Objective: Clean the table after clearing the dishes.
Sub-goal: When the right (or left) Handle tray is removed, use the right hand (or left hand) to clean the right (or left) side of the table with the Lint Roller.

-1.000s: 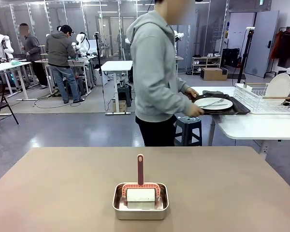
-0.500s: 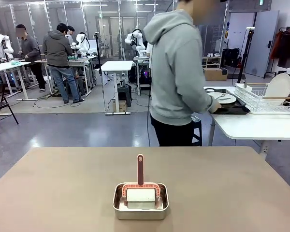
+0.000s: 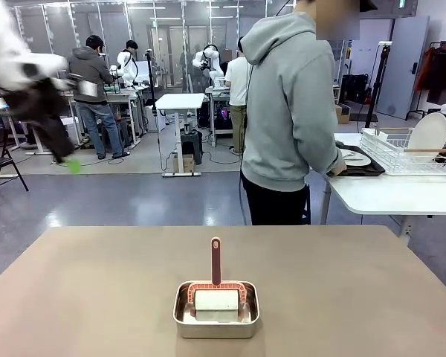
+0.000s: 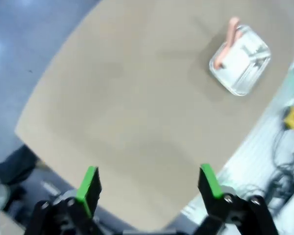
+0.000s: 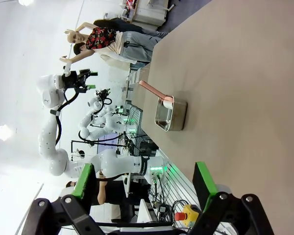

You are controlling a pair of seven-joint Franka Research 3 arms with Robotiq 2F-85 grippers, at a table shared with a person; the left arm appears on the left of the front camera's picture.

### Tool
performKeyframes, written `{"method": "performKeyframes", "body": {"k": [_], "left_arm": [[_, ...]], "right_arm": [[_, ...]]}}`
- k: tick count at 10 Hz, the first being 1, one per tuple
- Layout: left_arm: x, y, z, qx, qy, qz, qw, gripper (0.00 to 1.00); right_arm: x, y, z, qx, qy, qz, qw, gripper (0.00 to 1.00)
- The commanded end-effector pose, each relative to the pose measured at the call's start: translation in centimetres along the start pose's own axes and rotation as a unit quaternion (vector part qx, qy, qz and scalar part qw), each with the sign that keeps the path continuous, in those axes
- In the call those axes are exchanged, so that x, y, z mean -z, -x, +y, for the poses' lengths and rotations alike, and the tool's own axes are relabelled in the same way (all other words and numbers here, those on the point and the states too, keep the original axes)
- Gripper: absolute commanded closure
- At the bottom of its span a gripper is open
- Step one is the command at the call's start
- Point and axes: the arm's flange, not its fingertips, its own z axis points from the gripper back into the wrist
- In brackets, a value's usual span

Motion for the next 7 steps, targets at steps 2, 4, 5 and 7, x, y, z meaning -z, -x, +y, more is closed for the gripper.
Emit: {"method": "performKeyframes", "body": {"k": [2, 4, 5, 7], "left_arm": [[7.6, -4.2, -2.3, 0.074, -0.027, 0.063, 0.995, 0.0], [11.4, -4.8, -5.3, 0.127, 0.032, 0.086, 0.988, 0.0], [12.5, -4.9, -6.9, 0.153, 0.066, 0.091, 0.982, 0.0], [13.7, -4.6, -9.6, 0.181, 0.077, 0.088, 0.977, 0.0]], "right_arm": [[0.0, 0.1, 0.3, -0.004, 0.0, 0.0, 1.0, 0.0], [0.0, 0.1, 0.3, -0.004, 0.0, 0.0, 1.0, 0.0], [0.0, 0.1, 0.3, -0.004, 0.0, 0.0, 1.0, 0.0], [0.0, 0.1, 0.3, -0.004, 0.0, 0.0, 1.0, 0.0]]}}
